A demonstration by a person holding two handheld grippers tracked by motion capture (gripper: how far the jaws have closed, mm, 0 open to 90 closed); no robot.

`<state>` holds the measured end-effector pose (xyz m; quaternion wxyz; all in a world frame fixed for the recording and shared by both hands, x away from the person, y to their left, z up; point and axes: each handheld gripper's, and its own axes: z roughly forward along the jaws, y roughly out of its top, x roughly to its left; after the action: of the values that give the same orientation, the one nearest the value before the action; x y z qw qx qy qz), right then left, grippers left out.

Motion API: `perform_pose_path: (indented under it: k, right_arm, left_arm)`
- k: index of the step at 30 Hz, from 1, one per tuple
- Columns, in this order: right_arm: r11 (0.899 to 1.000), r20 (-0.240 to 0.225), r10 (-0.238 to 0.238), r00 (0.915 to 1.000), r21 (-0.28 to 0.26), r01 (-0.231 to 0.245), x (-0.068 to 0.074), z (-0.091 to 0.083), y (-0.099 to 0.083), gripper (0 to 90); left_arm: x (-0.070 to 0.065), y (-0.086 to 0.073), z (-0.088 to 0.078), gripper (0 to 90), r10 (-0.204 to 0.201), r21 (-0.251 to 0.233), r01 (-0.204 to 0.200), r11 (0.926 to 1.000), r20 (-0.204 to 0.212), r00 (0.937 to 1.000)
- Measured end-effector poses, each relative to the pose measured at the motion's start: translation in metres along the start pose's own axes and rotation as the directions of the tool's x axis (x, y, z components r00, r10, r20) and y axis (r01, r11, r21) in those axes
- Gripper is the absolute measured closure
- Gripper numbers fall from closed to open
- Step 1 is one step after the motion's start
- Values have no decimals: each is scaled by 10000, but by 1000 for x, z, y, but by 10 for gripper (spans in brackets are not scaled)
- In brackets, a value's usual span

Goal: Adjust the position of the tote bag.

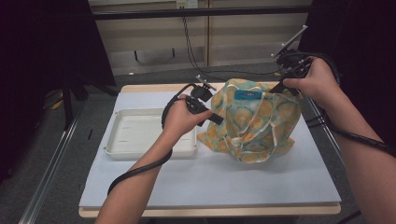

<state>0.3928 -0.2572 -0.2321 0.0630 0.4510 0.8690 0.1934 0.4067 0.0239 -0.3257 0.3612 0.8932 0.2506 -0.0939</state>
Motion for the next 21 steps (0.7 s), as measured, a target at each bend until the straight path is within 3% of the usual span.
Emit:
perform_pose_path:
  k: [4,12,21]
  right_arm:
    - [10000,12,-6,10000,18,6,-1,-1,-1,871]
    - [10000,96,22,10000,-32,-21,-2,-8,-2,793]
    - [9995,156,-100,9998,-313,105,-1,-22,-3,656]
  left_arm:
    - [-3,9,-15,900,23,-314,-21,9995,56,10000]
    - [-10,30,-39,900,169,-295,-177,9994,-275,9995]
    - [-12,38,-45,900,30,-438,-44,9990,-312,9995]
